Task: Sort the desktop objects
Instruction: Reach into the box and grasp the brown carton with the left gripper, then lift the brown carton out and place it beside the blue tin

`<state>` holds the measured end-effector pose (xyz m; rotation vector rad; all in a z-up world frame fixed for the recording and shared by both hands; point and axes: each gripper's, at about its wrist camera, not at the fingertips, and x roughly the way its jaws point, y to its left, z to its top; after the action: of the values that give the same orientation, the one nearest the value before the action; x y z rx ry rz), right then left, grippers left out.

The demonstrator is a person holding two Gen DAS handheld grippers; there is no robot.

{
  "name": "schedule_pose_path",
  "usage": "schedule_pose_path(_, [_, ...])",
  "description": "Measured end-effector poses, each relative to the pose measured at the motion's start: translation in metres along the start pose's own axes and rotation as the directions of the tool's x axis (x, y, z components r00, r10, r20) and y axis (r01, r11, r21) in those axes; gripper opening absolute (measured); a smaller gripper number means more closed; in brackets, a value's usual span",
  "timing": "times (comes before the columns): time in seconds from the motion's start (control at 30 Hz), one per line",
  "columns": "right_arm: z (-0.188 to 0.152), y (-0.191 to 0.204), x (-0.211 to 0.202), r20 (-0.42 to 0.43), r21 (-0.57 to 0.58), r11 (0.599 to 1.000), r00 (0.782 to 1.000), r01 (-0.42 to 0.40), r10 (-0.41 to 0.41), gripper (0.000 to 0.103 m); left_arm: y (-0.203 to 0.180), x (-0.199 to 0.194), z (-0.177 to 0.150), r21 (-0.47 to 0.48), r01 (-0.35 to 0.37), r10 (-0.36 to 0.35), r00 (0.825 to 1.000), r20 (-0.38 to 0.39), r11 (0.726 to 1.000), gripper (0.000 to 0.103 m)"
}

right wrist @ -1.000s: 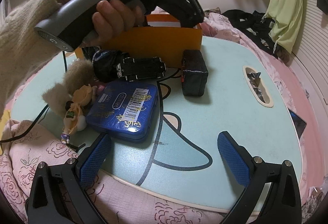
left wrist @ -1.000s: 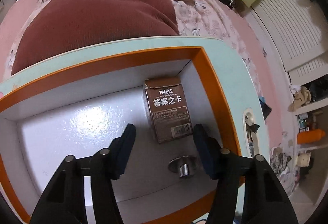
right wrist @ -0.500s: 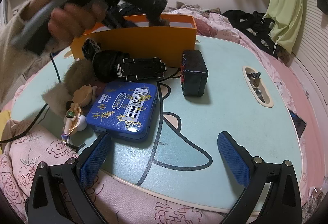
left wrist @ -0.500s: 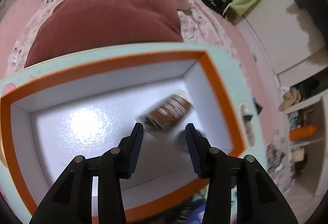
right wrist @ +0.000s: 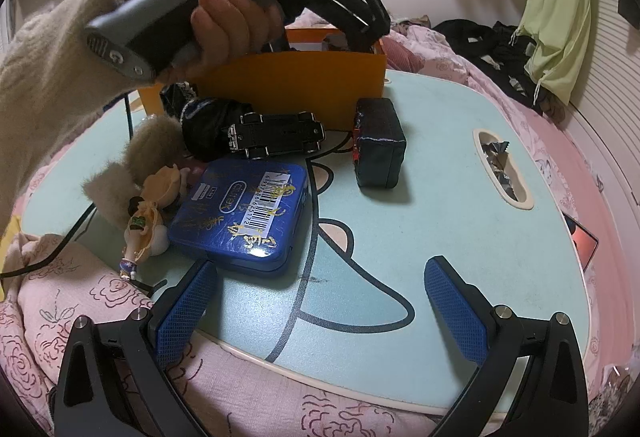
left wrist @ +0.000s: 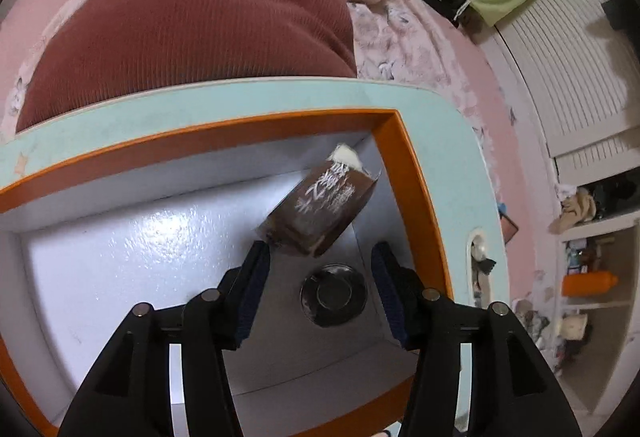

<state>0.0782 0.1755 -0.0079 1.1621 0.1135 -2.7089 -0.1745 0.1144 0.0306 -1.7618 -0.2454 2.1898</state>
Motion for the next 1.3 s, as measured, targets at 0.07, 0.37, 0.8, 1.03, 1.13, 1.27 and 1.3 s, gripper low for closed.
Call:
schedule_pose_path(0.07, [0.0,0.0,0.0,-0.001,0.001,1.0,1.0,0.0,0.0,0.103,0.001,-0.001,-0.001,0.01,0.002,-0.002,1.0,0.0,1.0,0.054])
schedule_pose_path(0.37, [0.0,0.001,0.0,0.001,0.001,1.0,1.0,0.0,0.0,0.103,0.014,-0.046,0.001,-0.007,0.078,-0.075,0.981,0.176,0.997,0.058])
schedule_pose_path(0.8, [0.001,0.002,-0.001,0.003,0.001,1.0,1.0,0.0,0.0,0.103,-0.018,-0.03,0.014,0.153,-0.107,0.07,0.971,0.229,0.982,0.064])
schedule_pose_path(1.03, [0.001,0.002,-0.001,0.003,0.002,1.0,1.0,0.0,0.0,0.103,0.001,-0.025,0.018,0.1,-0.036,0.015,0.979,0.204,0.994,0.056])
schedule_pose_path(1.13, [0.001,0.002,-0.001,0.003,0.002,1.0,1.0,0.0,0.0,0.103,-0.004,-0.012,0.021,0.149,-0.051,0.025,0.985,0.171,0.987,0.029])
schedule_pose_path(1.27, [0.001,0.003,-0.001,0.004,0.002,1.0,1.0,-0.001,0.001,0.103,-0.004,-0.009,0.017,0.164,-0.01,-0.02,0.984,0.177,0.986,0.019])
schedule_pose_path(1.3, [0.0,0.003,-0.001,0.004,0.002,1.0,1.0,-0.001,0.001,0.103,-0.002,-0.014,0.015,0.161,0.006,-0.038,0.98,0.197,0.987,0.019])
